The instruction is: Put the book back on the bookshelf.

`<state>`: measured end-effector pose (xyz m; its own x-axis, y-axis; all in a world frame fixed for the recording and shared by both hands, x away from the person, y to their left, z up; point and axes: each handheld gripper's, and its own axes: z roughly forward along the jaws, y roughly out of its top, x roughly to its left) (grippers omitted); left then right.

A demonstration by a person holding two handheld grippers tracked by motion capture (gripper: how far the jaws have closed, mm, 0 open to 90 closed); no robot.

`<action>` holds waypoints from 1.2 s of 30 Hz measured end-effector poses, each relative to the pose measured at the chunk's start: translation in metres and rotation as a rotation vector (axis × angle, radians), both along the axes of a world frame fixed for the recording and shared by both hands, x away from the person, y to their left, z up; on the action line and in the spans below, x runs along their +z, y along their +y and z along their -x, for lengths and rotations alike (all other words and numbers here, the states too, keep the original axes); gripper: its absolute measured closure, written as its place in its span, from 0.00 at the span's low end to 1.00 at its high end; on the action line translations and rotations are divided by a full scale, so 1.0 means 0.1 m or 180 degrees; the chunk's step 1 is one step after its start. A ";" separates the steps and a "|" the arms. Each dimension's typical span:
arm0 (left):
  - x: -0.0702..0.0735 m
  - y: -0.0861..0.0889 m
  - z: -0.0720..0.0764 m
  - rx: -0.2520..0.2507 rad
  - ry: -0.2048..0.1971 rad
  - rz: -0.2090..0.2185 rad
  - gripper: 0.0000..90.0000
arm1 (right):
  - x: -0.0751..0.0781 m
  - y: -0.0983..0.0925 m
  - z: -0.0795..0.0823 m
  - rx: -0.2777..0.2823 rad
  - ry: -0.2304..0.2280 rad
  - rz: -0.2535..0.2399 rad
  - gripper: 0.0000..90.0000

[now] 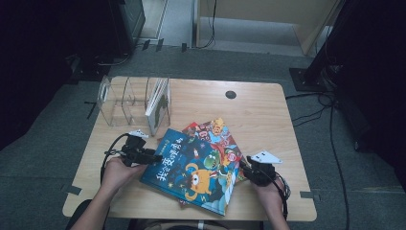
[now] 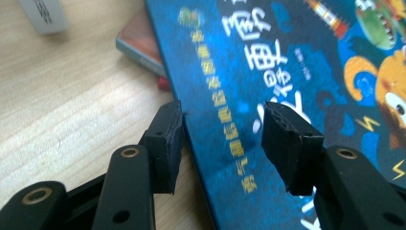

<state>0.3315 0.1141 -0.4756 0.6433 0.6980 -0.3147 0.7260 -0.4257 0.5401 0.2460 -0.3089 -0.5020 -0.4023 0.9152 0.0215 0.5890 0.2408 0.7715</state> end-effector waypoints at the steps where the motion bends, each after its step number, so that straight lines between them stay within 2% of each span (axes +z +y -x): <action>1: 0.00 0.00 0.00 -0.0008 -0.0024 0.0003 0.56 | 0.00 0.00 -0.01 -0.0009 0.0011 0.0005 0.70; 9: -0.01 0.00 0.02 -0.0025 -0.0085 -0.0080 0.54 | -0.01 -0.01 -0.11 0.0011 0.0014 -0.0079 0.69; 14: 0.02 0.06 0.05 0.0007 -0.0101 -0.0018 0.55 | 0.03 0.00 -0.10 0.0019 -0.0018 -0.0110 0.70; 20: 0.00 0.14 0.09 0.0054 0.0015 0.0039 0.58 | 0.05 0.07 0.00 0.0058 0.0002 -0.0188 0.69; 23: -0.01 0.14 0.12 0.0037 0.0038 0.0055 0.60 | 0.06 0.12 0.05 0.0096 -0.0002 -0.0118 0.68; 25: -0.01 0.13 0.13 0.0032 0.0063 0.0064 0.61 | 0.06 0.15 0.07 0.0104 0.0035 -0.0171 0.66; 29: -0.02 0.12 0.15 0.0064 0.0070 0.0019 0.63 | 0.04 0.19 0.08 0.0068 0.0068 -0.0247 0.63; 33: -0.02 0.11 0.17 0.0121 0.0055 -0.0007 0.65 | 0.04 0.22 0.06 0.0092 0.0097 -0.0294 0.69; 36: -0.01 0.10 0.17 0.0146 0.0037 -0.0029 0.66 | 0.05 0.24 0.06 0.0107 0.0066 -0.0230 0.68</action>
<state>0.3143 0.1238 -0.4770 0.6069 0.7295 -0.3156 0.7511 -0.3966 0.5278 0.2405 -0.2846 -0.4974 -0.4315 0.8970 0.0956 0.5975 0.2048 0.7753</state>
